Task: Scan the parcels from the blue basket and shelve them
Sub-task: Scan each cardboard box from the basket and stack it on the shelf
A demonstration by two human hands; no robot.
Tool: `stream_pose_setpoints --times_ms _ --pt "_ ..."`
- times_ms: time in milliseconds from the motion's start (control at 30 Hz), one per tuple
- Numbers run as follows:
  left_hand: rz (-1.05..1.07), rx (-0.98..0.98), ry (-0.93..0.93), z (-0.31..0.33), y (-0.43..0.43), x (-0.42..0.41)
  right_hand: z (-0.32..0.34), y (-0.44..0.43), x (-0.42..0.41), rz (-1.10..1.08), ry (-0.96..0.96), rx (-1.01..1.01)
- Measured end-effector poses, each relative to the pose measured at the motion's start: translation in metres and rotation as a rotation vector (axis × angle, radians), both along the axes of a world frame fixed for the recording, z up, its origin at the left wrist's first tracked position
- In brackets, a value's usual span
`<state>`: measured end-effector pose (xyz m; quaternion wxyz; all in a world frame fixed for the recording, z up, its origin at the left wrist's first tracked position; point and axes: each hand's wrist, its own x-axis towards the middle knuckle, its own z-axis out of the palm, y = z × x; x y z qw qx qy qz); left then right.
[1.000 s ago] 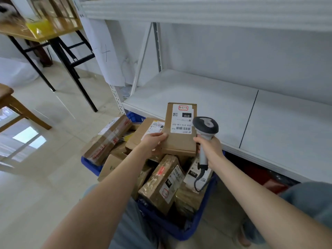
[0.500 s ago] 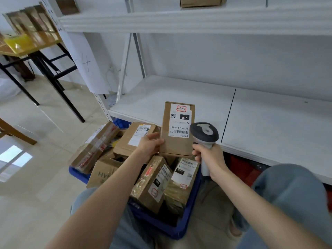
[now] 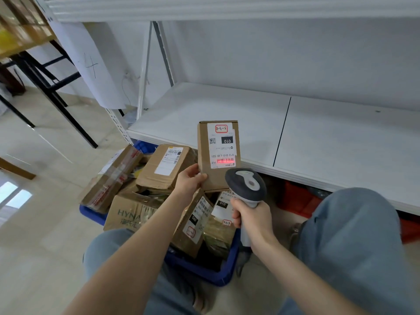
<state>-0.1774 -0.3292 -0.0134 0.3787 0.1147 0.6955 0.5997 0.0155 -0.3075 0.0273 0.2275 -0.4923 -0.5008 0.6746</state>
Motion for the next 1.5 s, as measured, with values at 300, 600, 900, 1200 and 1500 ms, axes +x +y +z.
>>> stream_pose_setpoints --times_ms 300,600,900,1200,1500 --pt "0.015 0.013 -0.018 -0.003 -0.001 -0.003 0.003 0.002 0.001 0.028 -0.049 0.046" --pt "-0.004 0.017 0.005 -0.007 -0.001 -0.008 0.005 0.0 0.001 0.048 -0.057 0.064" --pt "-0.026 0.044 0.005 -0.005 0.0 -0.011 0.004 0.002 -0.001 0.054 -0.043 0.072" --pt "0.007 0.146 -0.025 0.039 -0.008 -0.021 0.04 0.03 -0.01 0.089 0.055 0.192" --pt "0.052 0.34 0.149 0.15 -0.019 -0.029 0.134 0.055 -0.028 0.086 0.134 0.485"
